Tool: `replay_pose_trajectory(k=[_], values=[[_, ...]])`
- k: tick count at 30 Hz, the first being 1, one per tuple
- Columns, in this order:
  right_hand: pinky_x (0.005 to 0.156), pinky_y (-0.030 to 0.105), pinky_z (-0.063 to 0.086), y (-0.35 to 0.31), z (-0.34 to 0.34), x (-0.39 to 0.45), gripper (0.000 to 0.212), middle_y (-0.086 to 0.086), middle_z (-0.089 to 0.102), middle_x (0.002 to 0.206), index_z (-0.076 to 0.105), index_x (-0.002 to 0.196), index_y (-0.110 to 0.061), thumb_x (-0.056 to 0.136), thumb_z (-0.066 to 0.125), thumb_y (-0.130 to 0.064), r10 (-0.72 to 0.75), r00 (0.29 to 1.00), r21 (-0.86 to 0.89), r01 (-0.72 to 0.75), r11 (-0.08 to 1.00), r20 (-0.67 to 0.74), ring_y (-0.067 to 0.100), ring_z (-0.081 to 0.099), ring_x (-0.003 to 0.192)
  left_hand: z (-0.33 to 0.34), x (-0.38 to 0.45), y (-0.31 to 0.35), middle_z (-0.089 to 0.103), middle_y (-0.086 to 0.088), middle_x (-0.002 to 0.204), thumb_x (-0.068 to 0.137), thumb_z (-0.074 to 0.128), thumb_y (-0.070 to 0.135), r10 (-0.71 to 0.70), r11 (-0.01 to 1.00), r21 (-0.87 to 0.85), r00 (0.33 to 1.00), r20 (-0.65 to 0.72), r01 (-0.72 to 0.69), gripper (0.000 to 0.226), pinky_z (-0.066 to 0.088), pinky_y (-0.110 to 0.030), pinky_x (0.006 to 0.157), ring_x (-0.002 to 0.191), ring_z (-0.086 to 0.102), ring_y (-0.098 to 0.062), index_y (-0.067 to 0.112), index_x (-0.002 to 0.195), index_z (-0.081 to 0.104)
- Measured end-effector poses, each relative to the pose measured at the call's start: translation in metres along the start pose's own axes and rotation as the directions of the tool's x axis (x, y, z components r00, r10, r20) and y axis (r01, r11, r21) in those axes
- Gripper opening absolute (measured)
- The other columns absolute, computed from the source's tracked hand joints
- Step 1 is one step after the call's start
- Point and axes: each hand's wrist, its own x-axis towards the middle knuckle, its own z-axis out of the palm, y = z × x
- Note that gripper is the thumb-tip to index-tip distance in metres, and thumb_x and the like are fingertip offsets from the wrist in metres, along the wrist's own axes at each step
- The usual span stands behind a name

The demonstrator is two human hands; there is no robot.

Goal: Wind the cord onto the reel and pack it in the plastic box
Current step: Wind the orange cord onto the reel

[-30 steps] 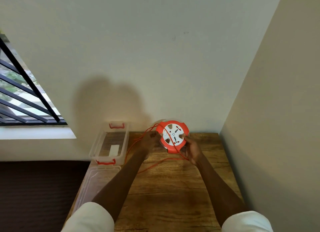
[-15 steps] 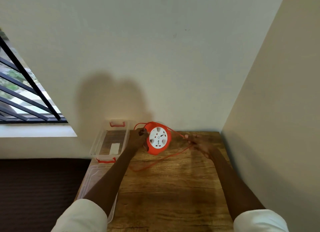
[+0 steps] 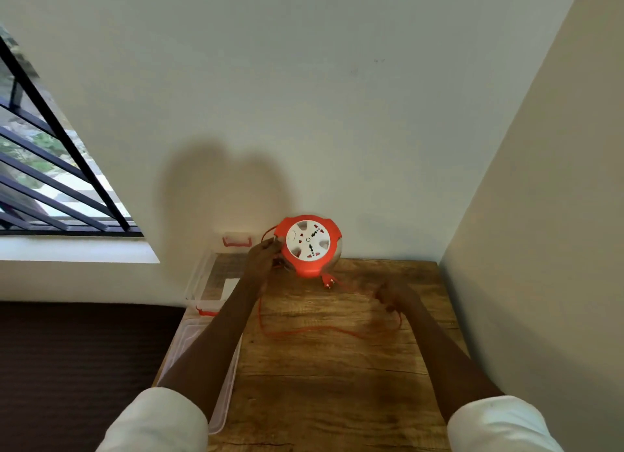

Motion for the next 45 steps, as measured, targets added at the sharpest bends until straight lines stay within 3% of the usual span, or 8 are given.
replay_pose_trajectory(k=[4, 7, 16, 21, 31, 34, 37, 45], values=[[0.078, 0.034, 0.061, -0.011, -0.006, -0.008, 0.049, 0.008, 0.065, 0.124, 0.058, 0.134, -0.009, 0.087, 0.073, -0.012, 0.135, 0.962, -0.282, -0.065, 0.957, 0.237, 0.021, 0.07, 0.086, 0.009, 0.006, 0.014, 0.073, -0.007, 0.112, 0.097, 0.06, 0.035, -0.001, 0.999, -0.051, 0.998, -0.056, -0.002, 0.036, 0.061, -0.043, 0.076, 0.1, 0.069, -0.029, 0.01, 0.123, 0.067], [0.086, 0.033, 0.052, -0.022, -0.022, -0.017, 0.039, 0.009, 0.064, 0.131, 0.064, 0.128, -0.012, 0.09, 0.067, -0.017, -0.033, 0.998, -0.279, 0.046, 0.959, 0.053, 0.026, 0.064, 0.112, 0.011, 0.01, 0.019, 0.071, -0.007, 0.115, 0.097, 0.06, 0.036, -0.01, 0.998, -0.068, 0.999, -0.051, 0.006, 0.039, 0.062, -0.039, 0.074, 0.103, 0.067, -0.028, 0.01, 0.125, 0.065], [0.088, 0.04, 0.057, -0.081, -0.042, -0.031, 0.042, -0.004, 0.069, 0.113, 0.06, 0.12, -0.031, 0.098, 0.044, -0.062, -0.246, 0.959, 0.745, 0.267, 0.611, -0.141, 0.017, 0.067, 0.102, 0.026, 0.01, 0.005, 0.071, -0.009, 0.119, 0.091, 0.066, 0.045, -0.032, 0.999, 0.027, 0.999, 0.031, 0.031, 0.05, 0.061, -0.044, 0.084, 0.11, 0.067, -0.034, 0.01, 0.126, 0.066], [0.064, 0.024, 0.058, -0.09, -0.042, -0.03, 0.043, 0.001, 0.067, 0.119, 0.054, 0.129, -0.024, 0.09, 0.072, -0.035, -0.221, 0.959, 0.814, 0.27, 0.515, -0.177, 0.016, 0.07, 0.094, 0.041, -0.008, 0.004, 0.071, -0.004, 0.11, 0.1, 0.057, 0.03, -0.048, 0.998, -0.022, 0.994, 0.101, 0.051, 0.036, 0.057, -0.022, 0.058, 0.091, 0.071, -0.02, 0.007, 0.126, 0.061], [0.075, 0.032, 0.062, -0.074, -0.049, -0.037, 0.046, 0.005, 0.065, 0.129, 0.053, 0.13, -0.027, 0.089, 0.074, -0.026, -0.266, 0.932, 0.83, 0.345, 0.438, -0.247, 0.02, 0.069, 0.102, 0.05, -0.011, -0.007, 0.071, -0.017, 0.118, 0.088, 0.074, 0.019, -0.164, 0.96, -0.195, 0.967, 0.197, 0.202, 0.051, 0.055, -0.056, 0.093, 0.106, 0.07, -0.036, 0.005, 0.133, 0.054], [0.084, 0.033, 0.06, -0.07, -0.049, -0.036, 0.06, 0.003, 0.05, 0.144, 0.043, 0.143, -0.029, 0.091, 0.072, -0.032, -0.319, 0.872, 0.595, 0.488, 0.639, -0.372, 0.017, 0.059, 0.116, 0.054, -0.01, -0.002, 0.067, -0.019, 0.122, 0.085, 0.077, 0.018, -0.161, 0.971, -0.15, 0.97, 0.18, 0.189, 0.054, 0.06, -0.052, 0.082, 0.104, 0.07, -0.039, 0.012, 0.132, 0.052], [0.105, 0.042, 0.048, -0.067, -0.049, -0.034, 0.059, 0.0, 0.04, 0.154, 0.042, 0.147, -0.03, 0.094, 0.05, -0.053, -0.519, 0.711, -0.115, 0.534, 0.838, -0.475, 0.018, 0.048, 0.129, 0.058, -0.01, -0.002, 0.063, -0.017, 0.125, 0.088, 0.074, 0.019, -0.13, 0.987, -0.077, 0.981, 0.146, 0.142, 0.046, 0.062, -0.039, 0.068, 0.102, 0.069, -0.037, 0.015, 0.13, 0.053], [0.098, 0.049, 0.048, -0.066, -0.051, -0.049, 0.087, 0.015, 0.051, 0.144, 0.044, 0.144, -0.041, 0.072, 0.09, -0.027, -0.842, 0.539, -0.788, 0.53, 0.314, 0.027, 0.036, 0.051, 0.128, 0.057, -0.001, 0.01, 0.062, -0.012, 0.12, 0.097, 0.062, 0.018, -0.112, 0.98, 0.185, 0.973, 0.2, 0.075, 0.041, 0.055, -0.019, 0.05, 0.083, 0.066, -0.016, 0.008, 0.135, 0.051]])
